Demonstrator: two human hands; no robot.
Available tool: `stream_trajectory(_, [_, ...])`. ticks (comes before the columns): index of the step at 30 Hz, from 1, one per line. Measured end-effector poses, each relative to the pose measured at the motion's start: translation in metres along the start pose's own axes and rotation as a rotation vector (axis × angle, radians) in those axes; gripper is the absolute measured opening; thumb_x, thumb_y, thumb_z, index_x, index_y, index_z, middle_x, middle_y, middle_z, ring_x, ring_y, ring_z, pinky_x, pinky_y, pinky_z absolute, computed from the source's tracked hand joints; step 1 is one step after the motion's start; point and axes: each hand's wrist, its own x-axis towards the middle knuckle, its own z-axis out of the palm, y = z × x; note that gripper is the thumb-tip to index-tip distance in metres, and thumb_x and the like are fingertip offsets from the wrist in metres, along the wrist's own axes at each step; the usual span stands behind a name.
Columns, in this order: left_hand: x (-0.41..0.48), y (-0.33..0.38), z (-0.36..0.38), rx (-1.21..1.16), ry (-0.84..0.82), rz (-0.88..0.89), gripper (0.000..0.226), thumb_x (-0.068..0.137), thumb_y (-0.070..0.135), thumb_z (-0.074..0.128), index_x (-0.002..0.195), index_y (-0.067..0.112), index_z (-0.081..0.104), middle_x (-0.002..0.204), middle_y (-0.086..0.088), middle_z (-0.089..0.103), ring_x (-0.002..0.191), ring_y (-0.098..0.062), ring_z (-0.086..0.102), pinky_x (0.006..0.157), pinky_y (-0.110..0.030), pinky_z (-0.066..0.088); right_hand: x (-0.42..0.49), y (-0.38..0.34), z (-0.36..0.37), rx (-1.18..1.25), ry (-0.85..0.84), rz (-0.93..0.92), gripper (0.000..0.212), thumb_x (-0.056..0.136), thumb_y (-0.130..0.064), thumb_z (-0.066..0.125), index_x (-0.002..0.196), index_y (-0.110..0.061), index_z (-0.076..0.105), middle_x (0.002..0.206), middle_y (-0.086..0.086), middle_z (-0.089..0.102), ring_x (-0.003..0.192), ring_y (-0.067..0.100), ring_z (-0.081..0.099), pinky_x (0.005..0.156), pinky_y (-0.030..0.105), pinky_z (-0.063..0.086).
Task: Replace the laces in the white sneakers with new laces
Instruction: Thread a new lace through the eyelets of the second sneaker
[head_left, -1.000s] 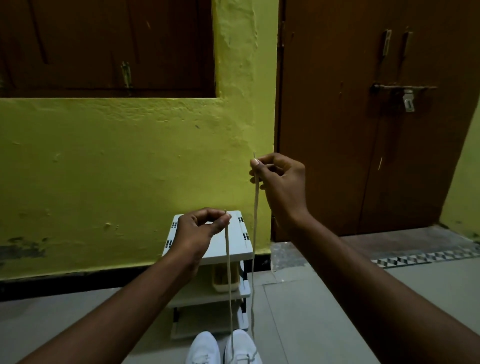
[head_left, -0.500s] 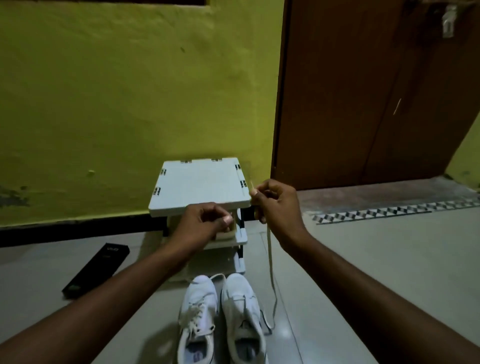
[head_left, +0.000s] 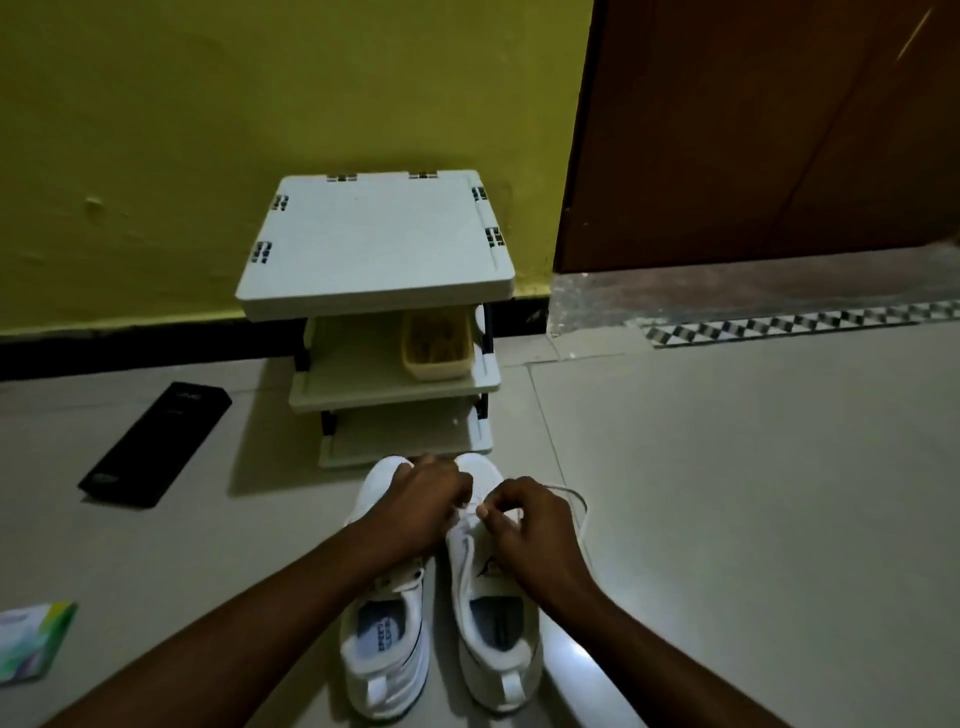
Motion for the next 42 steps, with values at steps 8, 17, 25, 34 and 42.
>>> stream_trajectory(8, [0.001,-0.002,0.002,0.184,-0.01,0.014,0.035,0.08,0.02,0.044,0.096,0.02,0.075,0.113,0.0,0.062,0.112,-0.029,0.05,0.076,-0.035,0.028,-0.02,0.035,0.039,-0.273,-0.129,-0.132,0.014,0.093,-0.027,0.047,0.087,-0.021,0.058,0.08,-0.003,0.063,0.073,0.015,0.058,0.068,0.031,0.046])
stream_trajectory(17, [-0.021,0.011,-0.042,0.341,0.238,0.03,0.029,0.084,0.005,0.064,0.103,0.024,0.074,0.107,0.002,0.059,0.105,-0.024,0.05,0.074,-0.036,0.025,-0.023,0.032,0.038,-0.242,-0.102,-0.105,0.013,0.094,-0.028,0.047,0.083,-0.025,0.052,0.076,-0.005,0.063,0.068,0.013,0.057,0.061,0.026,0.039])
stream_trajectory(25, [-0.034,-0.002,-0.066,0.028,0.323,0.005,0.031,0.089,-0.002,0.059,0.101,0.02,0.077,0.091,0.004,0.049,0.094,-0.021,0.048,0.072,-0.034,0.032,-0.021,0.03,0.038,-0.241,-0.12,-0.113,0.009,0.092,-0.026,0.049,0.085,-0.023,0.054,0.08,-0.001,0.066,0.073,0.017,0.06,0.064,0.028,0.04])
stream_trajectory(34, [-0.032,-0.004,-0.095,-0.37,0.14,-0.014,0.019,0.104,0.025,0.054,0.101,0.014,0.07,0.099,-0.007,0.066,0.094,-0.022,0.063,0.083,-0.042,0.052,0.002,-0.031,-0.013,0.105,0.208,-0.148,0.015,0.096,-0.012,0.063,0.082,-0.015,0.063,0.075,-0.005,0.066,0.074,0.009,0.063,0.069,0.026,0.048])
stream_trajectory(42, [-0.06,0.044,-0.203,-0.969,0.356,0.005,0.021,0.106,0.013,0.049,0.102,0.002,0.066,0.082,-0.009,0.076,0.063,-0.017,0.065,0.056,-0.024,0.05,0.054,-0.14,-0.094,0.329,0.276,-0.271,0.011,0.098,-0.015,0.062,0.09,-0.01,0.068,0.082,0.002,0.072,0.077,0.017,0.071,0.073,0.045,0.06])
